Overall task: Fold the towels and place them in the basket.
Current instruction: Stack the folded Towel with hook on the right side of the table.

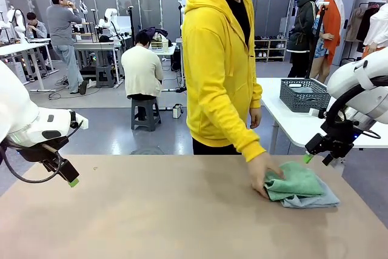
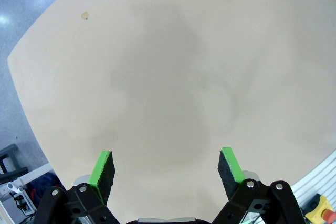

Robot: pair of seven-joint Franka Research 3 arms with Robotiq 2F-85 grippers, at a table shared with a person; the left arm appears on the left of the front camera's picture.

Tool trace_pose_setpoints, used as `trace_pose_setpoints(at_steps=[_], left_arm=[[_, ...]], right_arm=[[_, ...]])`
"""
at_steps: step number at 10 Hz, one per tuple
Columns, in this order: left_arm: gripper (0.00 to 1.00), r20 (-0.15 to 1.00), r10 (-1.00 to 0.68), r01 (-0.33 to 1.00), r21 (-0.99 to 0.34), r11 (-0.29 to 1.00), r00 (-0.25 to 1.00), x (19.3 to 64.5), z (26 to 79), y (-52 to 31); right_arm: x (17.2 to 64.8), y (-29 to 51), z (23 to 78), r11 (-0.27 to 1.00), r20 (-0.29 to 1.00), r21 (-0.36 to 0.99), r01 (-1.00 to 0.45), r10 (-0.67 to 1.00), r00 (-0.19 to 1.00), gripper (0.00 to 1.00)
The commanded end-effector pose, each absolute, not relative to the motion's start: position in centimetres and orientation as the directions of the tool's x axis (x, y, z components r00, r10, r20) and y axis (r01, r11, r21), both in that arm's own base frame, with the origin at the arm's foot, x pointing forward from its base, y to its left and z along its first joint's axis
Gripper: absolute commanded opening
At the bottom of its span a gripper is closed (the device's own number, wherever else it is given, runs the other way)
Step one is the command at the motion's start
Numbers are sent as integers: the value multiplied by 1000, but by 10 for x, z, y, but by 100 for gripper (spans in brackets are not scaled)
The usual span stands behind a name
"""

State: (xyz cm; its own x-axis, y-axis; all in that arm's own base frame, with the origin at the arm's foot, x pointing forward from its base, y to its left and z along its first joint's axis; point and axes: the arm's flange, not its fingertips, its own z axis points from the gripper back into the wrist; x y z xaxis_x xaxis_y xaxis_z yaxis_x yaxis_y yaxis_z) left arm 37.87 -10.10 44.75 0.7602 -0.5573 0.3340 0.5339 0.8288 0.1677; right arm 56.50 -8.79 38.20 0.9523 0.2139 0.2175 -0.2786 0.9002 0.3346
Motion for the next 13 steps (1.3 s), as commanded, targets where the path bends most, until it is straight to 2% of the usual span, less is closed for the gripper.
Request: trace_pose_setpoints(at_steps=[1,13], left_arm=[[100,332,-557,529,177,830,762,378,448,-102],[100,332,-557,529,177,830,762,378,448,-102]], right_arm=[[566,-90,381,892,225,344,-292,223,948,100],[566,-90,381,892,225,344,-292,223,948,100]])
